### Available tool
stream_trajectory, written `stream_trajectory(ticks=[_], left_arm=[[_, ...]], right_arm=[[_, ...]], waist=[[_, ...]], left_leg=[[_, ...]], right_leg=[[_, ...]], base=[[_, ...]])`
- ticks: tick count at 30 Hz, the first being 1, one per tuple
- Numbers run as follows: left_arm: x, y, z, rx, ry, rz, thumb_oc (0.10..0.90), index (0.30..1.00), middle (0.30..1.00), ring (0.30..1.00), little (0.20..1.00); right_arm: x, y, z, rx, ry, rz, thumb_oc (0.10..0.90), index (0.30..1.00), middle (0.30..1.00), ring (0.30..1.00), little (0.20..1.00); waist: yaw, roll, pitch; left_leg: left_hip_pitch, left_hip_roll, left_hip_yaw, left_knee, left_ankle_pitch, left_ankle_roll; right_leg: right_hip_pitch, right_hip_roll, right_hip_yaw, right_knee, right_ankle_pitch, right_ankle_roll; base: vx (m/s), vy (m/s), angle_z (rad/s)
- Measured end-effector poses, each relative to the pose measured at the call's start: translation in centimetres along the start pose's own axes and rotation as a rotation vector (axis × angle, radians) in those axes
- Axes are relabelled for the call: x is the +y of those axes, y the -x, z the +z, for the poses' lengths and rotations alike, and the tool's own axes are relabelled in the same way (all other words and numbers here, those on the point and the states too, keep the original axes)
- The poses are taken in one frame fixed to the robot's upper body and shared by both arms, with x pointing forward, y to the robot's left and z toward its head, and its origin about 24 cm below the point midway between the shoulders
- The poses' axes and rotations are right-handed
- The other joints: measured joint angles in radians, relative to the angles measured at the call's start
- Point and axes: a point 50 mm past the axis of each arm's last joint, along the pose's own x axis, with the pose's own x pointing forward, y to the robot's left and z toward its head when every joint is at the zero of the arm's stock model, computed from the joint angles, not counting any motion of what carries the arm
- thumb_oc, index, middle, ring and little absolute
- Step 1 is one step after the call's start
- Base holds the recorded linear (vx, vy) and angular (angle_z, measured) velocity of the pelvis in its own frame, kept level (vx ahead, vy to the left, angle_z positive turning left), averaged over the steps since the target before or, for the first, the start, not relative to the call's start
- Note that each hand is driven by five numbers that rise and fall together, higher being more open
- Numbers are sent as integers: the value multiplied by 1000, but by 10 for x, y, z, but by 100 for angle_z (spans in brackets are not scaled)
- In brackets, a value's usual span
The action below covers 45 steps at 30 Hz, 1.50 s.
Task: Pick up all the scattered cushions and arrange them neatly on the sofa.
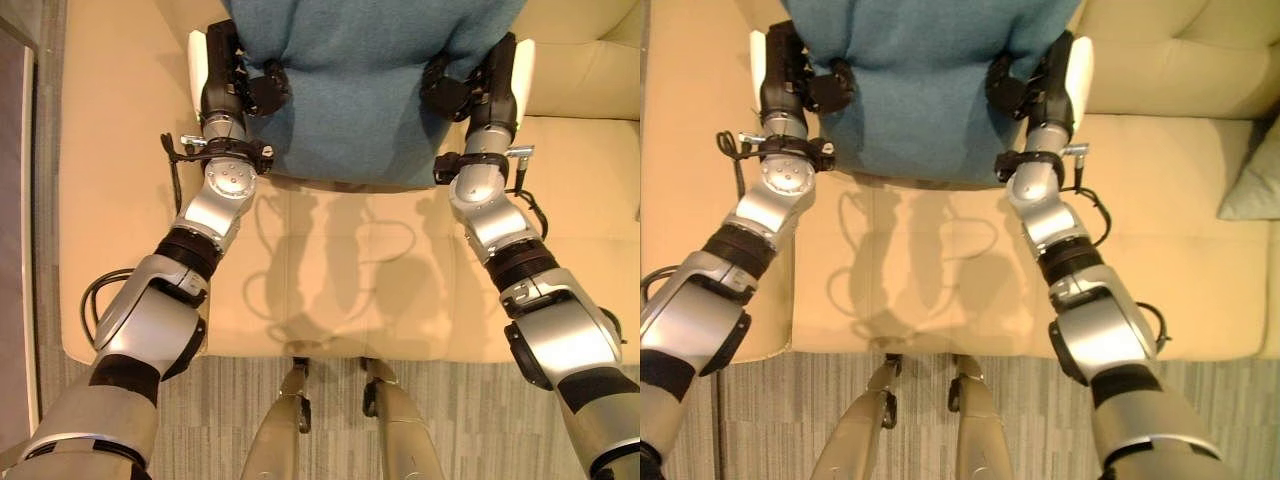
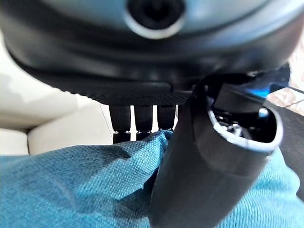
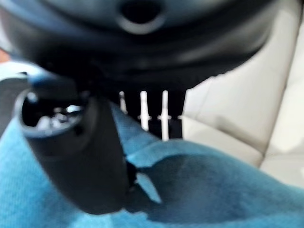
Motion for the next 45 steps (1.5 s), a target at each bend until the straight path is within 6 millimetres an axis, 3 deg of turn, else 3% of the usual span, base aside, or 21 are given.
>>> stream_trajectory(ticks=[1,2,4,5,7,11,15,18,20,23,26,29,32,35,37,38,39,40,41,43,45], left_arm=[[2,-1,3,-13,18,8,800,900,900,900,900],[6,-1,5,-21,43,19,800,900,900,900,900],[13,-1,0,-11,46,35,800,900,900,900,900],[19,-1,-2,-14,37,47,800,900,900,900,900],[21,2,-6,-16,42,43,800,900,900,900,900],[20,26,-37,52,51,-1,800,900,900,900,900],[42,56,-71,117,44,1,800,900,900,900,900],[69,93,-115,271,25,62,800,900,900,900,900],[87,131,-137,355,52,87,800,900,900,900,900],[98,192,-171,539,46,90,800,900,900,900,900],[108,250,-191,697,24,65,800,900,900,900,900],[118,306,-206,862,-10,33,800,900,900,900,900],[124,355,-218,1036,-63,-11,800,900,900,900,900],[116,397,-234,1224,-120,-68,800,900,900,900,900],[113,408,-240,1306,-155,-123,800,900,900,900,900],[116,419,-240,1340,-183,-143,800,900,900,900,900],[119,422,-242,1363,-209,-150,800,900,900,900,900],[121,432,-244,1416,-236,-171,800,900,900,900,900],[121,445,-244,1467,-246,-187,800,900,900,900,900],[115,468,-241,1560,-238,-187,800,900,900,900,900],[108,477,-239,1596,-222,-195,800,900,900,900,900]], right_arm=[[-2,-2,3,-6,-3,-7,800,900,900,900,900],[-4,-3,3,-4,-8,-6,800,900,900,900,900],[1,-1,4,0,-28,15,800,900,900,900,900],[6,0,7,-14,-31,37,800,900,900,900,900],[4,1,4,-11,-24,40,800,900,900,900,900],[-1,16,-25,56,10,64,800,900,900,900,900],[-13,37,-40,65,-74,80,800,900,900,900,900],[-24,58,-60,102,-74,94,800,900,900,900,900],[-40,82,-84,164,-80,96,800,900,900,900,900],[-59,137,-136,363,-22,116,800,900,900,900,900],[-66,196,-171,543,13,180,800,900,900,900,900],[-86,255,-196,723,94,274,800,900,900,900,900],[-97,293,-210,847,142,335,800,900,900,900,900],[-103,326,-226,989,191,362,800,900,900,900,900],[-101,336,-231,1035,207,407,800,900,900,900,900],[-99,342,-232,1048,211,431,800,900,900,900,900],[-92,344,-234,1065,208,449,800,900,900,900,900],[-85,347,-236,1084,200,461,800,900,900,900,900],[-83,352,-237,1101,199,464,800,900,900,900,900],[-91,367,-243,1170,240,477,800,900,900,900,900],[-102,378,-248,1238,281,468,800,900,900,900,900]], waist=[[4,-8,6],[6,-20,14],[16,-18,16],[16,-19,17],[4,-26,20],[8,-26,20],[11,-26,21],[9,-27,20],[16,-27,20],[14,-30,20],[9,-37,0],[10,-36,-14],[9,-24,-46],[6,7,-95],[6,11,-106],[7,2,-109],[10,-36,-110],[9,-74,-115],[1,-86,-129],[-13,-77,-149],[-20,-38,-182]], left_leg=[[-60,0,1,83,-31,-30],[-128,16,0,54,-64,-10],[-89,70,-2,-91,117,-16],[-64,88,-4,-125,146,-23],[-53,80,-7,-125,146,-23],[15,53,-9,-125,146,-23],[51,49,-7,-125,145,-23],[86,52,-4,-125,137,-30],[117,71,-1,-125,93,-43],[185,86,-1,-126,69,-41],[234,101,-3,-126,24,-50],[283,108,-4,-127,17,-50],[320,112,-9,-127,18,-53],[328,116,-49,-123,15,-67],[326,134,1,-101,-9,-59],[320,136,19,-85,-36,-81],[293,115,33,8,-67,-83],[265,90,34,181,-123,-82],[274,91,29,290,-159,-96],[389,117,9,336,-191,-139],[471,132,-4,249,-241,-154]], right_leg=[[1,-5,0,-16,9,-9],[-8,4,0,-26,10,-10],[-13,51,10,-26,9,-9],[-11,68,17,-26,5,-5],[-8,60,9,-9,2,-1],[55,30,-5,15,-31,41],[118,29,-6,-22,-38,50],[168,34,-5,-54,-39,51],[203,52,-5,-74,-49,44],[274,68,-7,-74,-60,41],[320,80,-5,-74,-78,37],[371,89,-7,-74,-84,31],[412,94,-16,-74,-92,23],[451,103,-69,-74,-103,15],[469,98,-99,-74,-110,2],[465,87,-120,-72,-96,-24],[464,52,-118,-74,-92,-34],[468,10,-115,-73,-82,-32],[477,-14,-117,-73,-81,-30],[519,-33,-118,-73,-81,-3],[510,-41,-119,-63,-69,21]], base=[[9,-9,19],[0,0,0],[11,-8,-40],[0,-5,-38],[-2,-4,-8],[-11,-22,11],[-9,-24,14],[22,-41,0],[12,-53,-12],[14,-61,-3],[2,-89,-8],[-62,-94,2],[-130,-70,8],[-229,-40,42],[-251,12,50],[-210,58,31],[-162,95,15],[-127,126,15],[-111,146,17],[-133,184,17],[-175,198,11]])
